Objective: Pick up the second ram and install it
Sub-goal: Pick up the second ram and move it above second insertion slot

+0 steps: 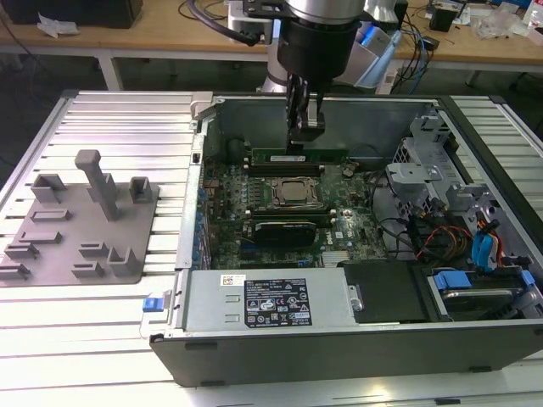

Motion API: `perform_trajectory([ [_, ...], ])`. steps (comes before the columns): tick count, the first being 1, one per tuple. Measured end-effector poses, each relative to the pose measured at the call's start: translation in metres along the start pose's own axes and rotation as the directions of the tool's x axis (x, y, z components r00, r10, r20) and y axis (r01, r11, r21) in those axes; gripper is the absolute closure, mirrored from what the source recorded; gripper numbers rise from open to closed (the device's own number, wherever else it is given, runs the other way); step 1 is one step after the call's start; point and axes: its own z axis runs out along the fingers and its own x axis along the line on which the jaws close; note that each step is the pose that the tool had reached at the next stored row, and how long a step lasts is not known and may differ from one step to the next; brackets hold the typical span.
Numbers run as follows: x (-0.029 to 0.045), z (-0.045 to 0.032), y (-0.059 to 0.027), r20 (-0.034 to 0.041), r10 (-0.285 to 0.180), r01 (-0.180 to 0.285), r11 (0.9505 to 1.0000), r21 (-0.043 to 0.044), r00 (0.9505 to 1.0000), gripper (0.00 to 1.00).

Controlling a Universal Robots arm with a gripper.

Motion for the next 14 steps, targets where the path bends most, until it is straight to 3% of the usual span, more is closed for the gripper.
perform_trajectory([
  [4,-0.007,0.0076,-0.0004,-0.0006,-0.011,0.011,0.9999,-0.0001,0.9999,0.91],
  [14,-0.0115,0.0458,-0.0022,-0.0018,-0.04,0.04,0.9992,-0.0005,0.9992,0.91],
])
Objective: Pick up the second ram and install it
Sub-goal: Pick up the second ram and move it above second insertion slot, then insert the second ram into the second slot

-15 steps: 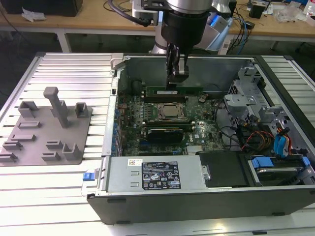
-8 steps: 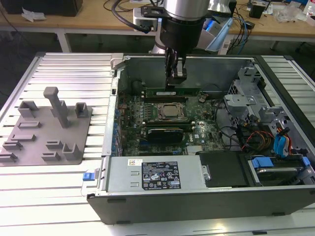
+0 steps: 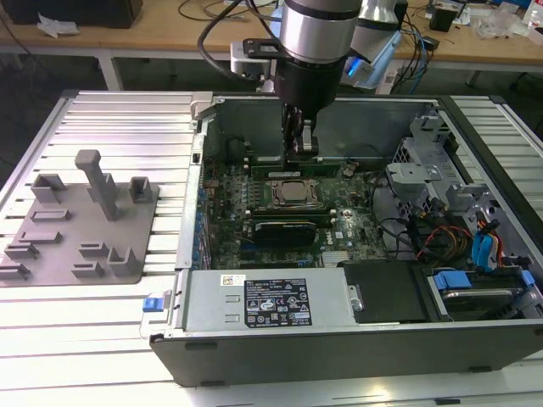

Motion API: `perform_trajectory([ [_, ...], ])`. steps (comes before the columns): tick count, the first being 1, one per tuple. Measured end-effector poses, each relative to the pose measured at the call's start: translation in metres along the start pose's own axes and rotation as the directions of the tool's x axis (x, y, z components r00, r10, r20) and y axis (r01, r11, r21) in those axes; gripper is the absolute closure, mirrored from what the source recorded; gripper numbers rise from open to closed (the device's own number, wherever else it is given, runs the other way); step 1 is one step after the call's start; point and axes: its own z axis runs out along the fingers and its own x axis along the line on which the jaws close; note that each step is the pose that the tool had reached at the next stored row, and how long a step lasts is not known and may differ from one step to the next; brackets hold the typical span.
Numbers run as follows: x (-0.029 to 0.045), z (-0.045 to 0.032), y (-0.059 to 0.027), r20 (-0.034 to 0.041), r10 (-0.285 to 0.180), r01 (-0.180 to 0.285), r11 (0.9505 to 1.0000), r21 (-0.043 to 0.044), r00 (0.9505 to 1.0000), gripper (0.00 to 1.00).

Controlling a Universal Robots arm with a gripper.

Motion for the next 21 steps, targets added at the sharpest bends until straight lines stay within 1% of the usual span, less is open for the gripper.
perform_trajectory([
  [3,-0.0008,0.0071,-0.0004,-0.0001,-0.001,0.001,1.0,0.0,1.0,0.91],
  [6,-0.0011,0.0081,-0.0006,-0.0003,-0.002,0.002,1.0,-0.0001,1.0,0.91],
  [8,-0.0028,0.0117,-0.0012,-0.0001,-0.001,0.001,1.0,0.0,1.0,0.91],
  [21,-0.004,0.012,-0.0013,-0.0001,-0.002,0.002,1.0,0.0,1.0,0.91],
])
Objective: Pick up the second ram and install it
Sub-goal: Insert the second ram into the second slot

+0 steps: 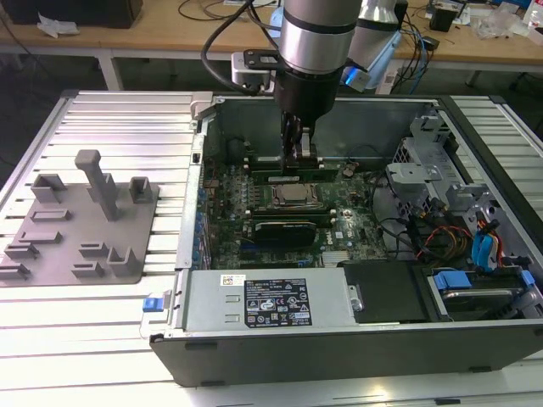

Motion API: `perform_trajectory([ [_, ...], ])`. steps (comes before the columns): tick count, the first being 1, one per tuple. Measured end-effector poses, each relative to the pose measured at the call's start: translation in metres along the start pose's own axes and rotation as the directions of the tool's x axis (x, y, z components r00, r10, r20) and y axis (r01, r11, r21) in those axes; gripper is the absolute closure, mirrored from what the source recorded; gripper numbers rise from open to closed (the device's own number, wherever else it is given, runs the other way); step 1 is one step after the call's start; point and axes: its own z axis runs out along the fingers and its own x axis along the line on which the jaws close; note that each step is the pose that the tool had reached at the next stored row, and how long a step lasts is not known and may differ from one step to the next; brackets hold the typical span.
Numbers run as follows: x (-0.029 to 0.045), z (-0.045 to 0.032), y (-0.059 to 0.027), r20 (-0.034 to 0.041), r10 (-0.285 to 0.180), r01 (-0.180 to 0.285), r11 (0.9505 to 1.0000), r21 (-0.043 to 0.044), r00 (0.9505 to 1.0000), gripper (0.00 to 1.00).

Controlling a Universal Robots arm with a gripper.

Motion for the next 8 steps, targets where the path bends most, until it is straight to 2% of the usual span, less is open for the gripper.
perform_trajectory([
  [3,-0.0001,0.0008,-0.0001,0.0001,0.0,0.0,1.0,0.0002,1.0,0.91],
  [8,0.0002,0.0107,-0.0005,-0.0001,0.0,0.0,1.0,0.0025,1.0,0.91],
])
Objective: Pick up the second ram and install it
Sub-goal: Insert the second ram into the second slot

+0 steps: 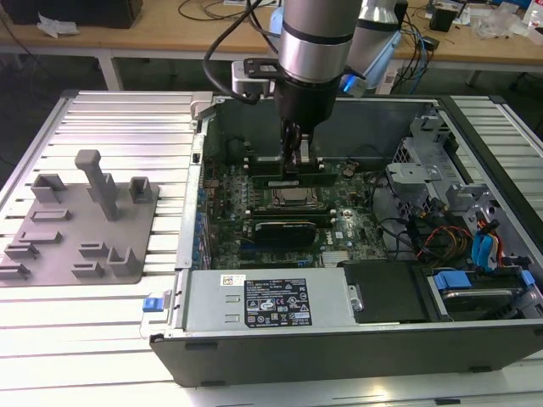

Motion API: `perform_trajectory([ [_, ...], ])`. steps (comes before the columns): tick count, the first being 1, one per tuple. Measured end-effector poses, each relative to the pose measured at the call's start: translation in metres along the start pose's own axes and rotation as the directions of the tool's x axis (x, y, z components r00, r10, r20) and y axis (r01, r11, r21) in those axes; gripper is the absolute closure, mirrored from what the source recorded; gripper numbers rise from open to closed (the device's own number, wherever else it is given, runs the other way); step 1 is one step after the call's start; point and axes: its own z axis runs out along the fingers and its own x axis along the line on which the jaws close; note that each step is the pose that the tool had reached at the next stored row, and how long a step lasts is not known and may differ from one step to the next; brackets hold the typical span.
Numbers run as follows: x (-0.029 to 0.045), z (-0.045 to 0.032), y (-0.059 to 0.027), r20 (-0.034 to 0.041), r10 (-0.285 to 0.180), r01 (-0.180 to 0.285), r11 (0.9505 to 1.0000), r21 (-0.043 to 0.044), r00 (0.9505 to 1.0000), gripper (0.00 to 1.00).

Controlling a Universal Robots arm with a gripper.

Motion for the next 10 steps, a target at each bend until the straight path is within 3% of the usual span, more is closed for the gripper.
perform_trajectory([
  [5,0.0002,0.0081,-0.0004,0.0,0.002,-0.002,1.0,0.0,1.0,0.91],
  [10,0.0004,0.0168,-0.0007,0.0018,0.04,-0.04,0.9992,0.0009,0.9992,0.91],
])
